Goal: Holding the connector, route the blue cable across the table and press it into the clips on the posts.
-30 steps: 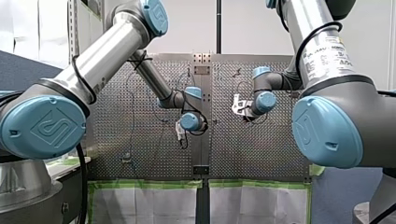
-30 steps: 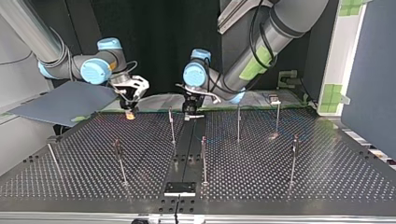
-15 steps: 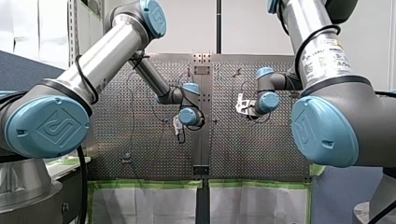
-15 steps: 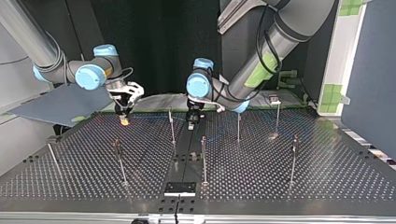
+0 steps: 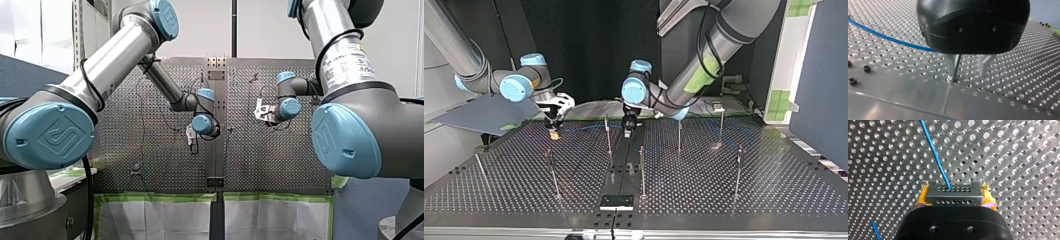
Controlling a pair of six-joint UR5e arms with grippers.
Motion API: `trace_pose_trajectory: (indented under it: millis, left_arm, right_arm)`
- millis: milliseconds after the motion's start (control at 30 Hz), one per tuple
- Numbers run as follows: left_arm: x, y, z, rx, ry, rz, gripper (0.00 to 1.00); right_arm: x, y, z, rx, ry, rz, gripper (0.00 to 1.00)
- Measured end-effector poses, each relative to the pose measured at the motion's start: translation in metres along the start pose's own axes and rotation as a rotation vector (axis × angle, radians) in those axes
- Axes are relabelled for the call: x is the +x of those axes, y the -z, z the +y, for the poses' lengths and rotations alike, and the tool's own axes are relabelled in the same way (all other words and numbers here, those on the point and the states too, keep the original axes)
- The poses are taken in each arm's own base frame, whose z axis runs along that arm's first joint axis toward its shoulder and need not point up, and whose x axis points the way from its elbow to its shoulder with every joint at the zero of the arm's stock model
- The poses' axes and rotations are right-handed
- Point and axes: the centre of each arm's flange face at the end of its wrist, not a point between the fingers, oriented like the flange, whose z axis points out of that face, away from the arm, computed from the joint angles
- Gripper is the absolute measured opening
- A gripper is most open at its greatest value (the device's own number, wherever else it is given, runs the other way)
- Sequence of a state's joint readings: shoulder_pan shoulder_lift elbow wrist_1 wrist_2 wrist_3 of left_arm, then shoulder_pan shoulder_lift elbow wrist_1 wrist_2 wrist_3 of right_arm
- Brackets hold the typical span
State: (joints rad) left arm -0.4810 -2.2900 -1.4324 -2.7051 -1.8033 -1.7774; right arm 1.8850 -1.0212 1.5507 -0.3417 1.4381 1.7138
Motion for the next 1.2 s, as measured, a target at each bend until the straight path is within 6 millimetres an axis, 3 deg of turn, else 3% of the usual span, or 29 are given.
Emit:
trace_pose_trajectory:
  millis: [300, 633, 900, 1200]
  left_arm:
    - [-0.002, 0.014, -0.008, -0.026, -0.054, 0.046, 1.0]
    - [-0.029, 0.045, -0.034, -0.039, -0.098, 0.07, 1.0]
    - [-0.021, 0.074, -0.046, -0.025, -0.138, 0.138, 1.0]
    - [-0.024, 0.101, -0.079, 0.036, -0.15, 0.134, 1.0]
  right_arm:
    - [-0.006, 0.001, -0.003, 0.018, 0.002, -0.017, 0.0]
    - [-0.011, 0.003, -0.003, 0.023, 0.003, -0.029, 0.0]
    - [-0.012, 0.003, -0.003, 0.029, 0.0, -0.032, 0.0]
    - [-0.013, 0.004, -0.003, 0.029, 0.0, -0.044, 0.0]
